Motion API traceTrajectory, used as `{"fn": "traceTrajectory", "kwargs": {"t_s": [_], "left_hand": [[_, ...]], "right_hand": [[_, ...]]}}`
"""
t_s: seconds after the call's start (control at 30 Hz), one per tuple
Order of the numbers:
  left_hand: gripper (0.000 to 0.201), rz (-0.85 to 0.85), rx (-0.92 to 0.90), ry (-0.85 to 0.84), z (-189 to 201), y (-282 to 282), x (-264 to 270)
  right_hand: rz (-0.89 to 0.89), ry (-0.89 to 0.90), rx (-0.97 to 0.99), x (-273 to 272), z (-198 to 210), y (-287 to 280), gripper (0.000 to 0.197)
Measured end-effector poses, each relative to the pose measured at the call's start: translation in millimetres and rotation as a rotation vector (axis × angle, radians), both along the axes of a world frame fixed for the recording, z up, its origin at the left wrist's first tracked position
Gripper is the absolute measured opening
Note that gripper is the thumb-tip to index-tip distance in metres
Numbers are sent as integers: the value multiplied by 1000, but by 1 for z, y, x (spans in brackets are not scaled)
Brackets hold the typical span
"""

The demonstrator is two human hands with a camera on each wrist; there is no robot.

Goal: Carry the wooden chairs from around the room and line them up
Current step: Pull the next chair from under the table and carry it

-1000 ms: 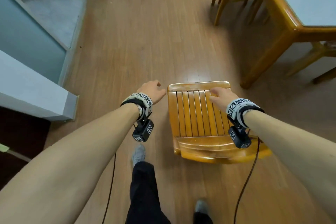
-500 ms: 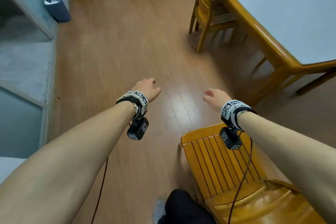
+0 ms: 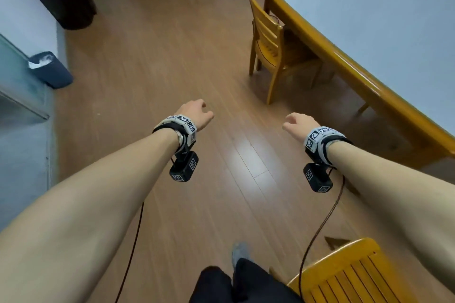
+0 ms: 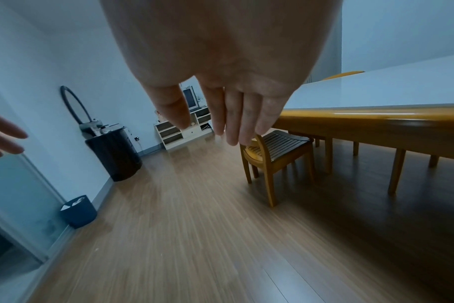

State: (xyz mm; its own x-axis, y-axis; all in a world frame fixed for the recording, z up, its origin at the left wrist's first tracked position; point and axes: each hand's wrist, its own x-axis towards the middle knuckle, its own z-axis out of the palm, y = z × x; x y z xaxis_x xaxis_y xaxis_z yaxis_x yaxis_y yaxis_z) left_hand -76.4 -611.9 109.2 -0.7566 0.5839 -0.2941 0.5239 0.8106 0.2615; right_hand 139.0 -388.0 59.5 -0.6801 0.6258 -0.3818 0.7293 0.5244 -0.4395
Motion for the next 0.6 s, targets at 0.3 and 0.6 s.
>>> {"fn": "traceTrajectory", "kwargs": {"t_s": [0.3, 0.6], "left_hand": [[51, -134, 37, -17, -2, 178, -227], [53, -370, 10, -51, -15, 383, -432]], "right_hand": [[-102, 27, 35, -201, 11, 146, 52], [-349, 11, 31, -379, -3, 300, 53]]}}
